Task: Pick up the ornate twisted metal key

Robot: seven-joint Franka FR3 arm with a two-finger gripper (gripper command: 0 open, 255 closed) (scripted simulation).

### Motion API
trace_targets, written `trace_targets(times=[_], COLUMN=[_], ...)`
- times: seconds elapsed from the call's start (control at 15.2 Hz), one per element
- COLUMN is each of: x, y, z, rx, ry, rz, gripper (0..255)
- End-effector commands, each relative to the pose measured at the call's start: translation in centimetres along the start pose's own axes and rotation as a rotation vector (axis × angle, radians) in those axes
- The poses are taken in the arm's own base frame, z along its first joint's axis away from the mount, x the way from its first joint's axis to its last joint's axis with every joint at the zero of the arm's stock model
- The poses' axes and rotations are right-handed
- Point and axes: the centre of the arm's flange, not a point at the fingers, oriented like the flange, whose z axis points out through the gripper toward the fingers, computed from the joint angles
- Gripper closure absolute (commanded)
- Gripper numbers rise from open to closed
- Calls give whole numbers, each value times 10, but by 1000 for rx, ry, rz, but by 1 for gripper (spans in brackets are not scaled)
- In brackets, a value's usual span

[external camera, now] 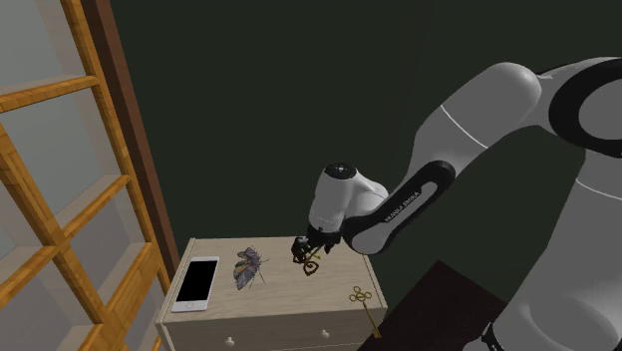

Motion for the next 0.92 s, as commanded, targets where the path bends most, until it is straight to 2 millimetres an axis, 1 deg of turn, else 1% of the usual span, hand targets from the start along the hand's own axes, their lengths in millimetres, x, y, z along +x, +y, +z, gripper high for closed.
trace_targets(times=[0.0,0.33,0.4,0.53,0.59,0.86], x=[1,-4,-6,-6,-6,-6], y=[-4,-4,-4,-4,-4,-3], z=[14,40,48,48,48,48], rx=[4,4,4,4,4,4], ry=[7,7,7,7,7,7], rz=[4,4,4,4,4,4], gripper=[0,0,0,0,255,255])
